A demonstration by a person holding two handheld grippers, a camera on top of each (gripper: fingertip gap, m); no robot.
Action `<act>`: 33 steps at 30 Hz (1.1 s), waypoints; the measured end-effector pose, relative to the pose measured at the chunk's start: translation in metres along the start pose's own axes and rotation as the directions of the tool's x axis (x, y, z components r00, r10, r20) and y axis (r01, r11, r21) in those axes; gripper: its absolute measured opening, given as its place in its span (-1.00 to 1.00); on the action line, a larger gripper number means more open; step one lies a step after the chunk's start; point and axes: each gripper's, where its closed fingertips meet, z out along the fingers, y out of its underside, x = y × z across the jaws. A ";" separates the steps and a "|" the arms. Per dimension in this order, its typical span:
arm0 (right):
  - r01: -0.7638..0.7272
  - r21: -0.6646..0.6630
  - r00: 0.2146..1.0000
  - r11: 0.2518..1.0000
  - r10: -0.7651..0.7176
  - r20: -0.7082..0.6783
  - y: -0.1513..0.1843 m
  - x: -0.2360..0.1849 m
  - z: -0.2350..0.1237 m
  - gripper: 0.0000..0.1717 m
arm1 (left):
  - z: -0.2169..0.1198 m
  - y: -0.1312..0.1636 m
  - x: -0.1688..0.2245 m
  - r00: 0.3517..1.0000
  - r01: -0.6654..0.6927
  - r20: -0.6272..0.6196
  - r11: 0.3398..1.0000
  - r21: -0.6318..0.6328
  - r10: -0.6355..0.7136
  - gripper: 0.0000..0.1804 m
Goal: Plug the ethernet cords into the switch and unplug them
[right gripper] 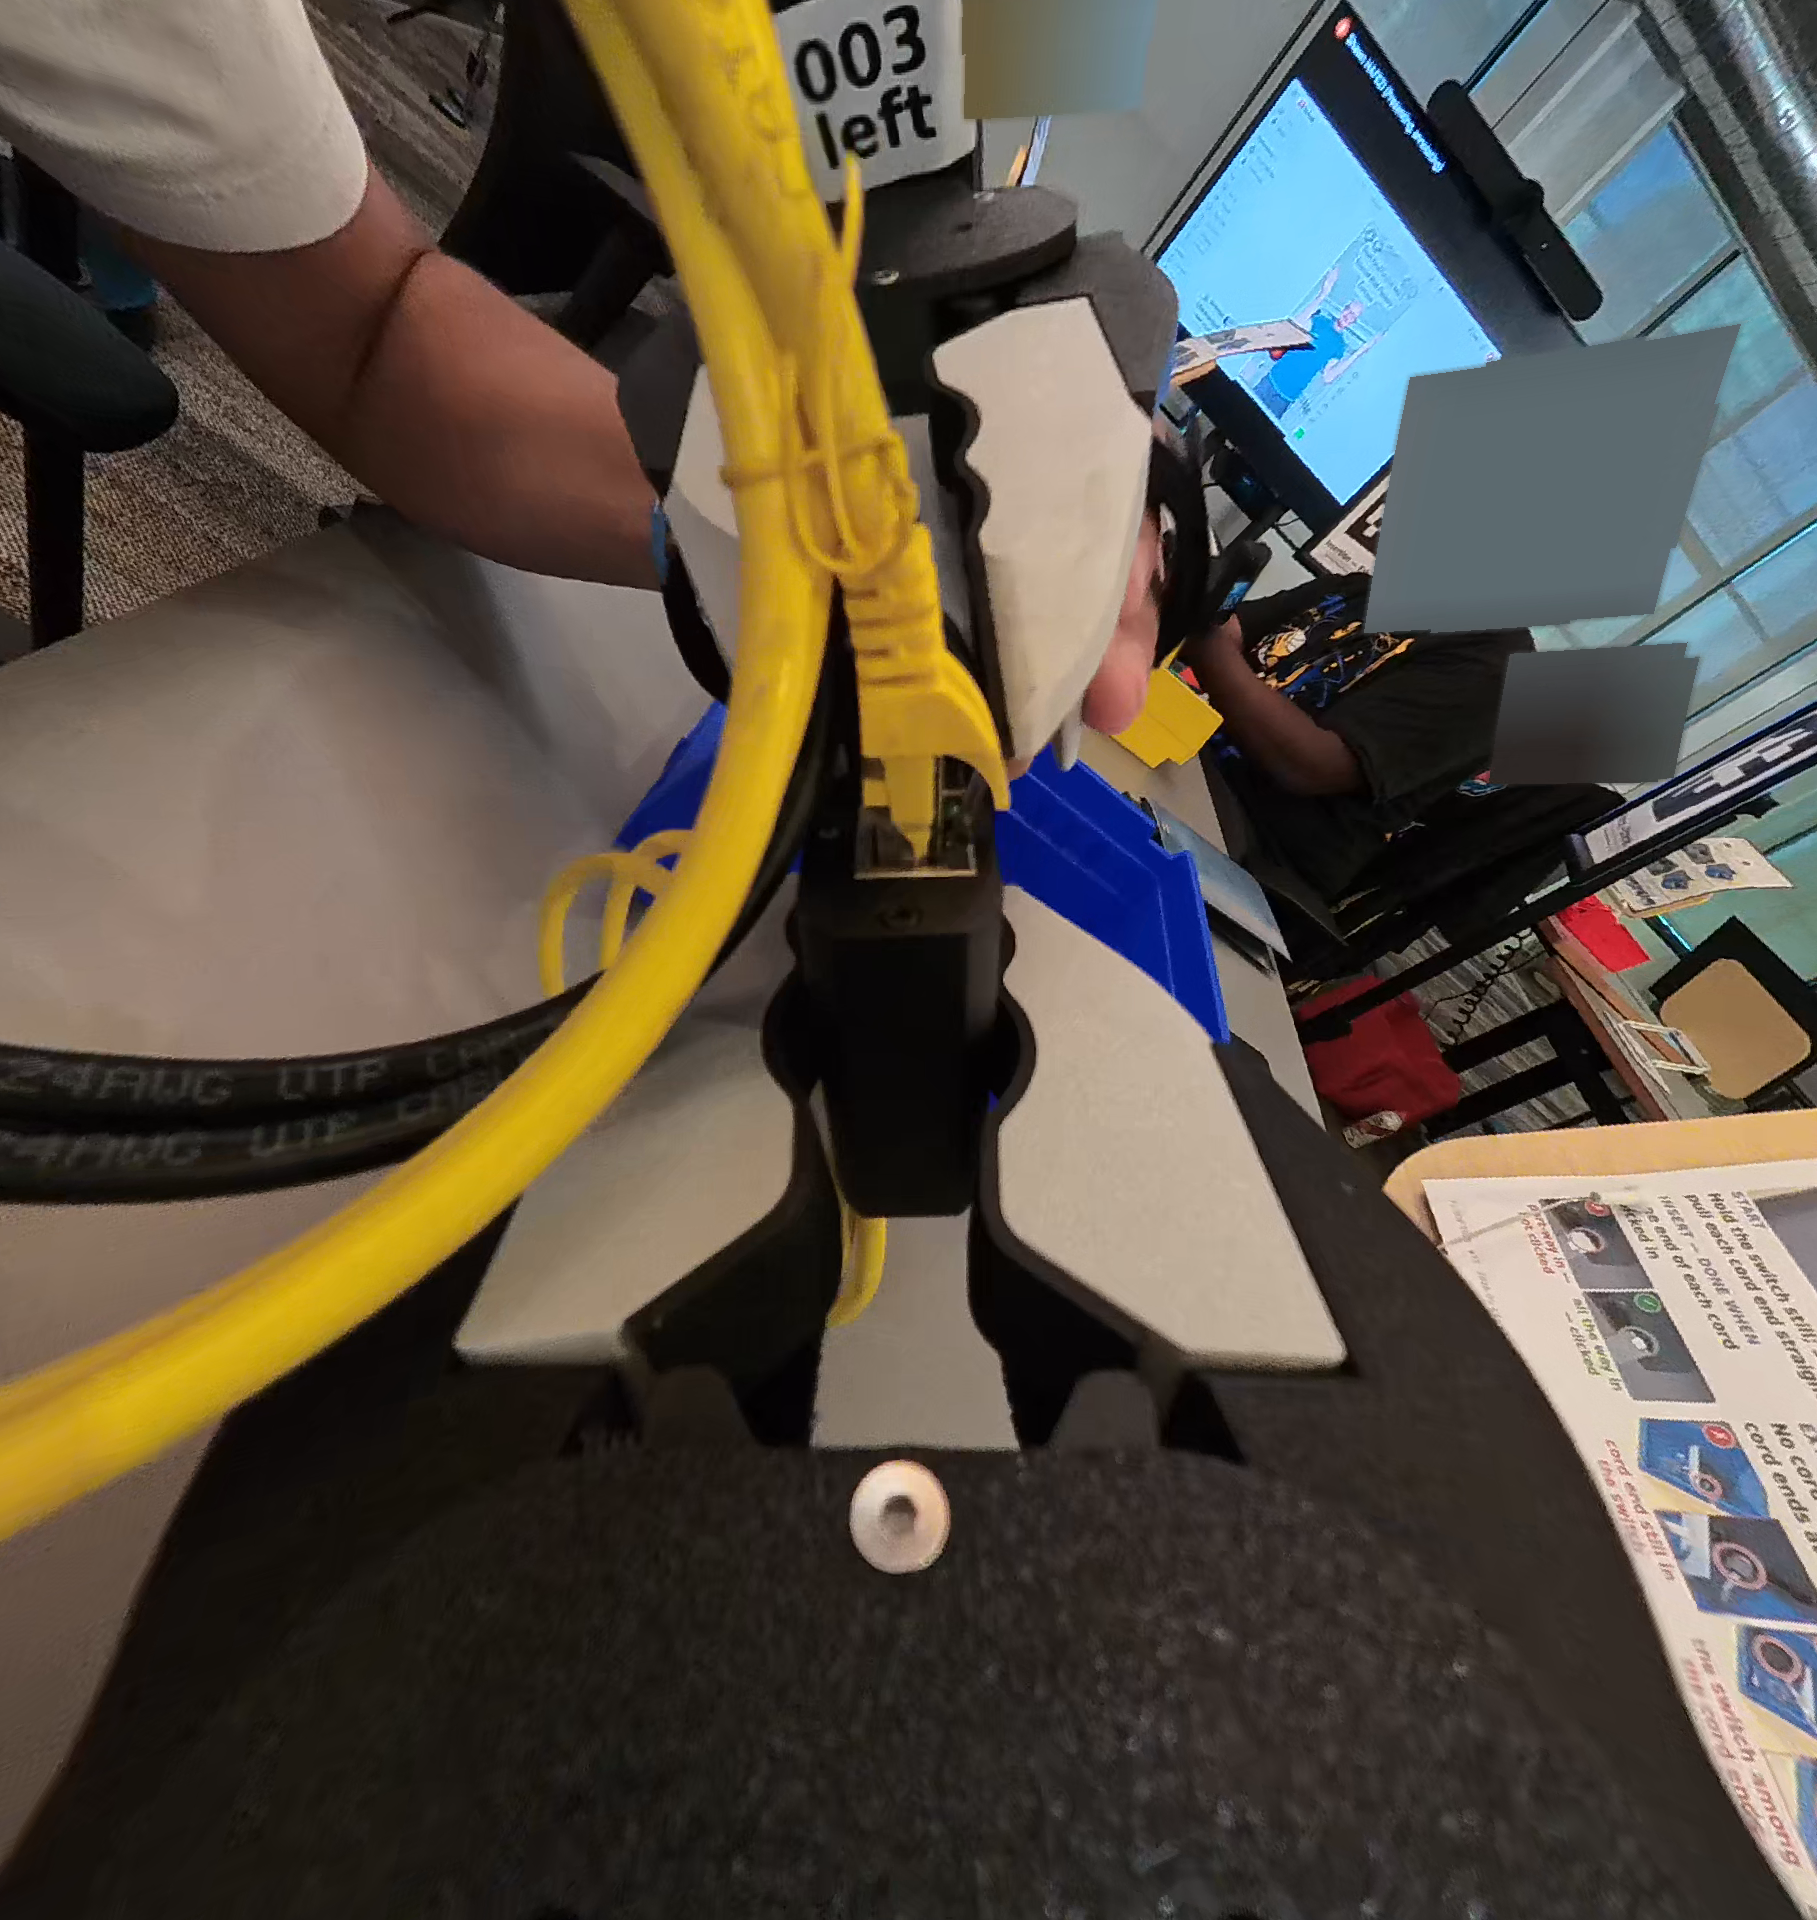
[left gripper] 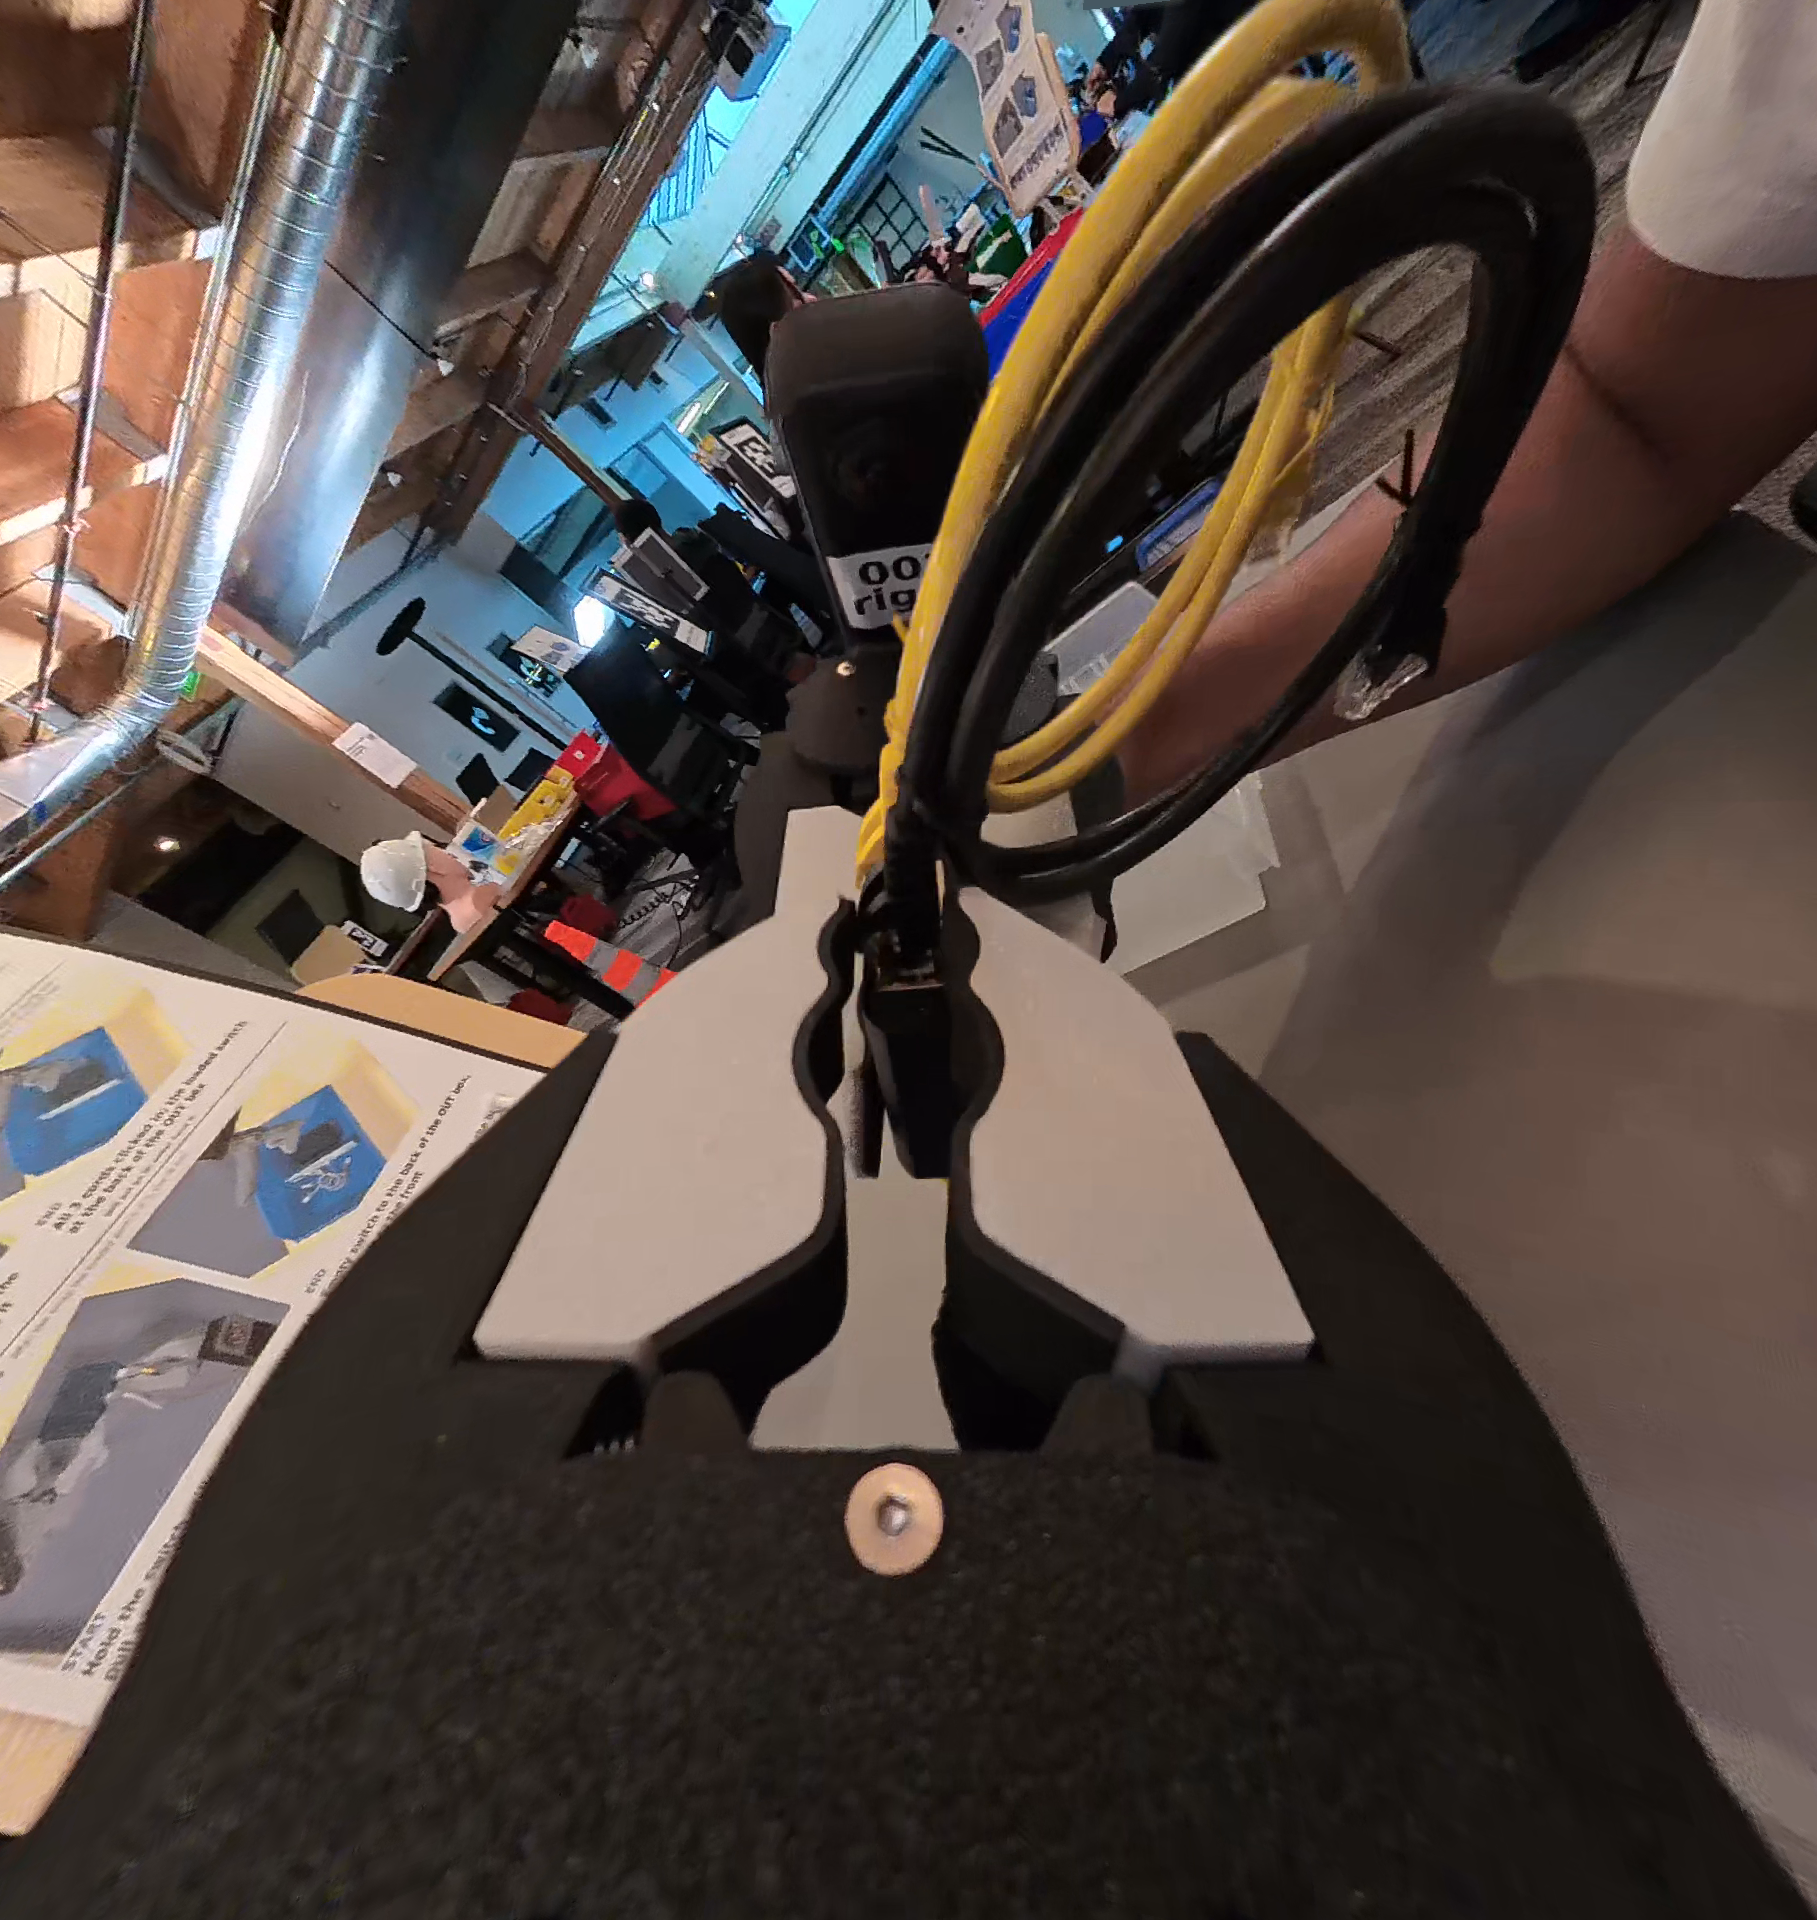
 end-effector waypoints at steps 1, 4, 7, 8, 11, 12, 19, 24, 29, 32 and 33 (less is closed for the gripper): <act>0.001 -0.005 1.000 1.000 -0.001 -0.002 0.001 0.000 -0.001 -0.70 | 0.000 0.001 0.000 1.000 0.005 -0.002 1.000 0.000 -0.005 -0.83; 0.010 -0.013 1.000 1.000 -0.010 -0.013 0.002 0.002 -0.002 -0.70 | 0.001 0.001 -0.001 1.000 0.021 0.002 1.000 0.008 -0.021 -0.83; 0.020 -0.016 1.000 1.000 -0.020 -0.022 0.002 0.003 -0.003 -0.71 | 0.002 0.000 -0.001 1.000 0.022 0.009 0.999 0.025 -0.023 -0.84; 0.022 -0.015 1.000 1.000 -0.022 -0.022 0.002 0.003 -0.003 -0.64 | 0.002 0.000 -0.001 1.000 0.022 0.010 0.999 0.030 -0.022 -0.84; 0.031 -0.013 0.999 0.999 -0.032 -0.027 0.000 0.003 -0.004 -0.71 | 0.002 -0.002 -0.002 1.000 0.019 0.011 0.999 0.049 -0.020 -0.84; 0.034 -0.014 0.999 0.999 -0.034 -0.029 0.000 0.003 -0.004 -0.71 | 0.003 -0.003 -0.002 1.000 0.024 0.008 0.998 0.055 -0.024 -0.85; 0.061 -0.060 0.997 0.996 -0.064 -0.045 0.010 0.005 -0.004 -0.70 | 0.009 0.003 0.001 0.999 0.017 -0.037 1.000 0.016 -0.017 -0.86; 0.068 -0.101 0.997 0.993 -0.071 -0.029 0.019 0.001 0.000 -0.70 | 0.007 0.012 0.006 0.994 0.033 -0.103 0.998 -0.049 -0.037 -0.86; 0.059 -0.099 0.998 0.993 -0.061 -0.016 0.019 -0.001 0.002 -0.70 | 0.006 0.013 0.008 0.991 0.042 -0.122 0.996 -0.082 -0.052 -0.86; 0.056 -0.100 0.998 0.993 -0.056 -0.004 0.018 -0.003 0.003 -0.70 | 0.005 0.012 0.010 0.982 0.092 -0.156 0.993 -0.080 -0.104 -0.86; 0.054 -0.088 0.999 0.995 -0.053 0.011 0.016 -0.006 0.003 -0.70 | 0.005 0.010 0.012 0.978 0.103 -0.173 0.992 -0.076 -0.115 -0.86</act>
